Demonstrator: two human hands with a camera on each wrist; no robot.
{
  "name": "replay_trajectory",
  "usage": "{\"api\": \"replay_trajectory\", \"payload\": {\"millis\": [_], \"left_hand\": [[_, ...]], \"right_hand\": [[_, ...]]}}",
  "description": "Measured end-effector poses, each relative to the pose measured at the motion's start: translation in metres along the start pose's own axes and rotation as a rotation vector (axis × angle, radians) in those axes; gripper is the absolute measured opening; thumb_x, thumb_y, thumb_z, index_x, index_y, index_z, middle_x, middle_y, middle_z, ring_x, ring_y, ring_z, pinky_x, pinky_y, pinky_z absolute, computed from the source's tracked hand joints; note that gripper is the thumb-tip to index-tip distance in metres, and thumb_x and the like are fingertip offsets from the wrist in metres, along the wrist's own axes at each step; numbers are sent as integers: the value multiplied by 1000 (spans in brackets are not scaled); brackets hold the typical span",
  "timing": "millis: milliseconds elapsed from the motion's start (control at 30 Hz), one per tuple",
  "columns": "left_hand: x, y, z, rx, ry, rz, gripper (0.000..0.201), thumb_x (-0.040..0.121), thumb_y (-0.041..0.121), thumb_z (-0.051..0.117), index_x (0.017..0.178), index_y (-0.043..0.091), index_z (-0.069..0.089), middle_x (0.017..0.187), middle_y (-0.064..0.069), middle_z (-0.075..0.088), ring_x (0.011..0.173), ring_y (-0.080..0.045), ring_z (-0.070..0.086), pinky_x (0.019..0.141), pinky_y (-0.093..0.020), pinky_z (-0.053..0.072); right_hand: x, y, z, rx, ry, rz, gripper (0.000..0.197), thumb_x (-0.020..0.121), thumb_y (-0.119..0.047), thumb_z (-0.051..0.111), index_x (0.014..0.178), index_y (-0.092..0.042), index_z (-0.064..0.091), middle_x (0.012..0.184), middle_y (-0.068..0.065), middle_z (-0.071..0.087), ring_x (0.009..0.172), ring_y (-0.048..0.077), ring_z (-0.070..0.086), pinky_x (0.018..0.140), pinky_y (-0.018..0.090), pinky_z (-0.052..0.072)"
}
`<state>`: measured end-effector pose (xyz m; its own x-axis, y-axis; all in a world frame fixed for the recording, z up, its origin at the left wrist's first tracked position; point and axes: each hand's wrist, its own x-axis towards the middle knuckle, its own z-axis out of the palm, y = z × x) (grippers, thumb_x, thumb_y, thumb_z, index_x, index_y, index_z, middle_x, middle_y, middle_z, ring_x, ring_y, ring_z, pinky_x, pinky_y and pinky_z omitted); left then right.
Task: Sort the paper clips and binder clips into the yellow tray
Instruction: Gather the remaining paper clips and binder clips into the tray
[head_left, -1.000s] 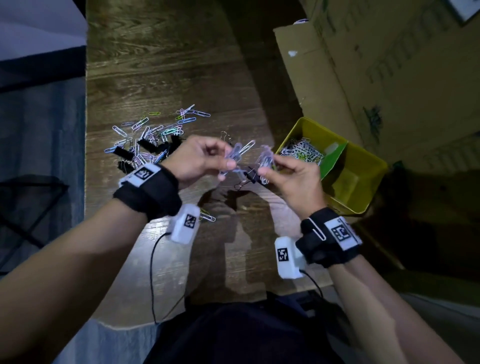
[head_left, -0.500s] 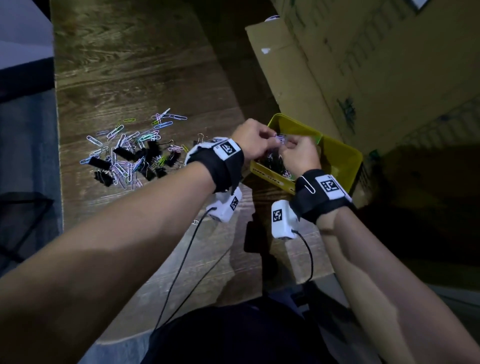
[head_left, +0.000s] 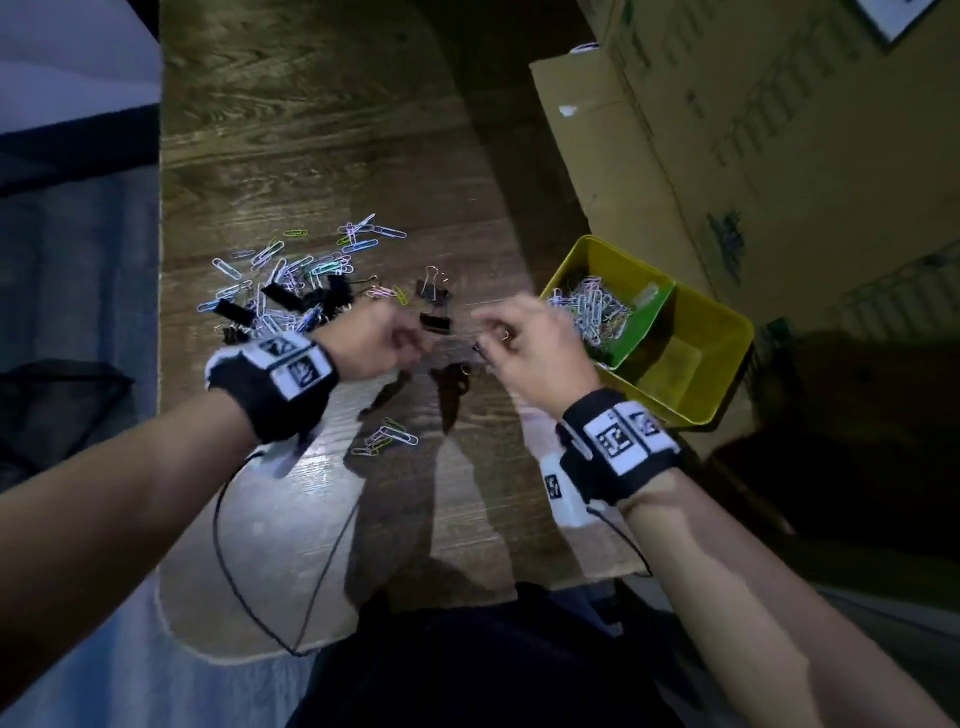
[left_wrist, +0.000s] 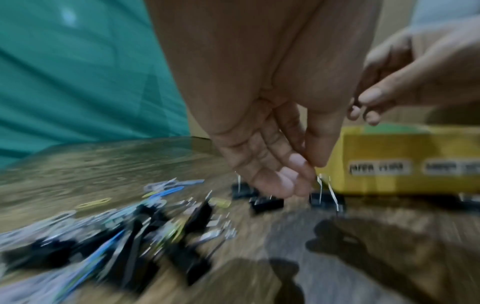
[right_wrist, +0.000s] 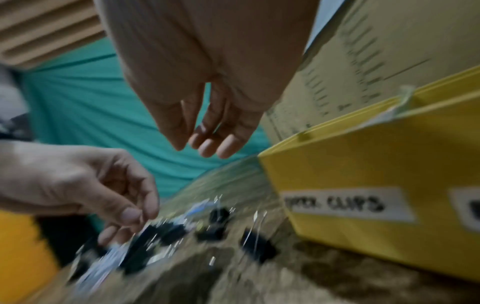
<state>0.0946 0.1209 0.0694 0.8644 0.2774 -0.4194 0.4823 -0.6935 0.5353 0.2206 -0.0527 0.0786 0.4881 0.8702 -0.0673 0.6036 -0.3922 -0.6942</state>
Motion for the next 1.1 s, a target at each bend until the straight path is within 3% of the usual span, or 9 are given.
{"api": "replay_trajectory", "payload": {"millis": [67, 200, 367, 500, 600, 733, 833, 933, 1100], "left_hand": [[-25, -23, 17, 103, -44, -66, 14, 82, 10, 65, 94, 15, 70, 85, -2, 70, 72, -12, 62, 66, -18, 44], [-73, -48, 58, 110, 12, -24, 27, 80, 10, 64, 107, 9, 66, 98, -10, 65, 86, -26, 63, 77, -29, 50], [-90, -58, 98, 42, 135, -68, 49, 70, 7, 63, 119, 2, 58, 105, -20, 60, 94, -36, 61, 86, -34, 48], [-89, -54, 113, 49, 252, -95, 31, 74, 2, 67, 105, 3, 66, 97, -18, 62, 86, -34, 62, 78, -33, 52], [-85, -49, 115, 54, 246, -144, 16, 81, 5, 62, 95, 1, 68, 91, -17, 63, 83, -34, 62, 75, -33, 51], [-80, -50, 119, 158, 152, -184, 18, 86, 7, 52, 99, 4, 64, 95, -15, 59, 93, -33, 58, 82, -37, 47], [-85, -50, 121, 287, 76, -95, 19, 74, 2, 63, 93, 2, 61, 87, -16, 60, 83, -35, 59, 71, -39, 53], [-84, -53, 119, 440, 32, -47, 29, 56, 6, 78, 81, 5, 62, 71, -10, 61, 64, -28, 61, 58, -29, 54], [-72, -43, 110, 521, -100, -103, 23, 91, 7, 40, 108, 0, 53, 110, -18, 57, 103, -33, 53, 89, -37, 43]], "right_hand": [[-8, -7, 32, -69, -230, -85, 27, 92, -18, 58, 119, -19, 63, 106, -4, 56, 90, 8, 52, 78, 17, 41], [-21, -11, 94, -214, -482, -101, 33, 89, -11, 58, 123, -11, 58, 120, 9, 52, 98, 25, 58, 86, 39, 50], [-23, -19, 136, -320, -483, -57, 51, 92, -15, 56, 139, -8, 38, 136, 13, 44, 122, 32, 46, 99, 41, 40], [-19, -22, 141, -375, -451, -80, 33, 93, -9, 52, 125, -3, 54, 122, 17, 53, 112, 33, 53, 93, 43, 47], [-18, -25, 139, -431, -469, -87, 21, 93, -5, 50, 111, -1, 61, 108, 15, 58, 97, 31, 61, 76, 35, 50], [-21, -32, 132, -566, -548, -138, 19, 90, 4, 47, 102, 2, 62, 102, 17, 59, 92, 35, 63, 72, 38, 52], [-23, -34, 132, -627, -606, -179, 21, 89, 4, 48, 106, 5, 60, 105, 20, 59, 95, 38, 62, 73, 38, 49], [-20, -37, 130, -651, -631, -198, 23, 89, 5, 51, 109, 4, 60, 103, 21, 61, 97, 37, 62, 77, 39, 51], [-13, -47, 128, -639, -611, -189, 24, 90, 5, 47, 106, 2, 63, 101, 19, 65, 98, 35, 63, 77, 38, 50]]}}
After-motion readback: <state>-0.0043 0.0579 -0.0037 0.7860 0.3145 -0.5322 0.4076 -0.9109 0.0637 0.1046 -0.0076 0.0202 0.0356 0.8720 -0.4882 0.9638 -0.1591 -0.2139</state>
